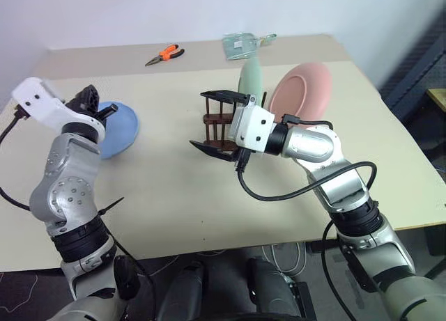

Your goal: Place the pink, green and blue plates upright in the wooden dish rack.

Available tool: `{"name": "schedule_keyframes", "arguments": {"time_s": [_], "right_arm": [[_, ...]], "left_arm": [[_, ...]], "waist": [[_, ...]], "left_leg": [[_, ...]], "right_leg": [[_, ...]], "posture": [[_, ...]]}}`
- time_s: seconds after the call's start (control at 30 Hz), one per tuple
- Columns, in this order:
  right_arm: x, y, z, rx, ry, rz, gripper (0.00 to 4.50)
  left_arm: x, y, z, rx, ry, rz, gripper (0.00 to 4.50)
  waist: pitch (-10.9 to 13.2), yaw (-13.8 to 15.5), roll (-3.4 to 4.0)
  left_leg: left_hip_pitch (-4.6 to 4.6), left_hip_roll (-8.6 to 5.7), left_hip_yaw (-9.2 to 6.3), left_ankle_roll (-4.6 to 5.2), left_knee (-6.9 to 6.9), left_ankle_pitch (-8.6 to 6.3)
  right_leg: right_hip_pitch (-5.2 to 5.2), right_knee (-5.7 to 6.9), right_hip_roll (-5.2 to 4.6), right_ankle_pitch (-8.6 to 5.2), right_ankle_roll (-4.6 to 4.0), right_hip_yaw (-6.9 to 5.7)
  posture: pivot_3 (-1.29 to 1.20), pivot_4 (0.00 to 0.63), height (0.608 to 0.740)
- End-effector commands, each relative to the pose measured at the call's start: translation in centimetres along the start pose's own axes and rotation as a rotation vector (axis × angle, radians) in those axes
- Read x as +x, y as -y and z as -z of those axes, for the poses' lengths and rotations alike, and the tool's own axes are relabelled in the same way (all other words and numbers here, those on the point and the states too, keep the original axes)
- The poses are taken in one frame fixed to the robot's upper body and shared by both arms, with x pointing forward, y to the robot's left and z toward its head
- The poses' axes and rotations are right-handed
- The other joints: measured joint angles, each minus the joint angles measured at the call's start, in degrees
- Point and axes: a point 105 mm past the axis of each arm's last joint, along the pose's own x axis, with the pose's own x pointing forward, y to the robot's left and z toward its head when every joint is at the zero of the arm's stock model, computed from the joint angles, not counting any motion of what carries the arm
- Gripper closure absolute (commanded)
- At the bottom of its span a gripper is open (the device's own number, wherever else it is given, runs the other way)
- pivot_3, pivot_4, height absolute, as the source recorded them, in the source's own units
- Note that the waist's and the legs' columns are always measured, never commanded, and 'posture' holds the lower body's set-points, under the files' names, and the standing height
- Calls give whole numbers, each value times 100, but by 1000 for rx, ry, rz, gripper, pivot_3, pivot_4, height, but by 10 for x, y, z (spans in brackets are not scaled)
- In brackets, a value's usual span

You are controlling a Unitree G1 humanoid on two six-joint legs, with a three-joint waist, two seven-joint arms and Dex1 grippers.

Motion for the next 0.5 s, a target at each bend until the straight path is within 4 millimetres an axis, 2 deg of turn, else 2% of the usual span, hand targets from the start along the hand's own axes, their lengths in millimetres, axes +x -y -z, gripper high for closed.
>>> {"name": "schedule_keyframes", "arguments": {"time_s": [0.03,0.13,0.23,0.43,0.5], "right_arm": [[3,2,-11,-47,39,-1,0],[2,-1,-9,-42,29,-5,0],[1,-3,-6,-31,22,-5,0],[2,-6,-4,-19,18,-7,0],[2,-8,-4,-16,18,-11,0]], "left_arm": [[-5,-47,-3,-70,53,-248,3088],[-11,-92,7,-151,29,-483,1634],[-12,-111,21,-170,-45,-560,93],[3,-109,51,-308,-209,-531,36],[10,-105,58,-363,-238,-508,535]], "waist": [[0,-10,0],[0,-12,-1],[0,13,-2],[-3,149,-8],[-3,149,-8]], "left_leg": [[0,0,-2,-2,1,1],[0,3,-10,-3,4,2],[-1,3,-11,-3,5,2],[-8,-1,-7,-3,13,2],[-8,-1,-7,-4,13,2]], "right_leg": [[0,1,1,1,-2,0],[0,1,4,3,-5,-1],[0,1,4,3,-5,-2],[2,-2,3,4,-5,-10],[3,-2,2,4,-4,-11]], "posture": [[0,150,740],[0,150,740],[0,150,740],[0,150,740],[0,150,740]]}}
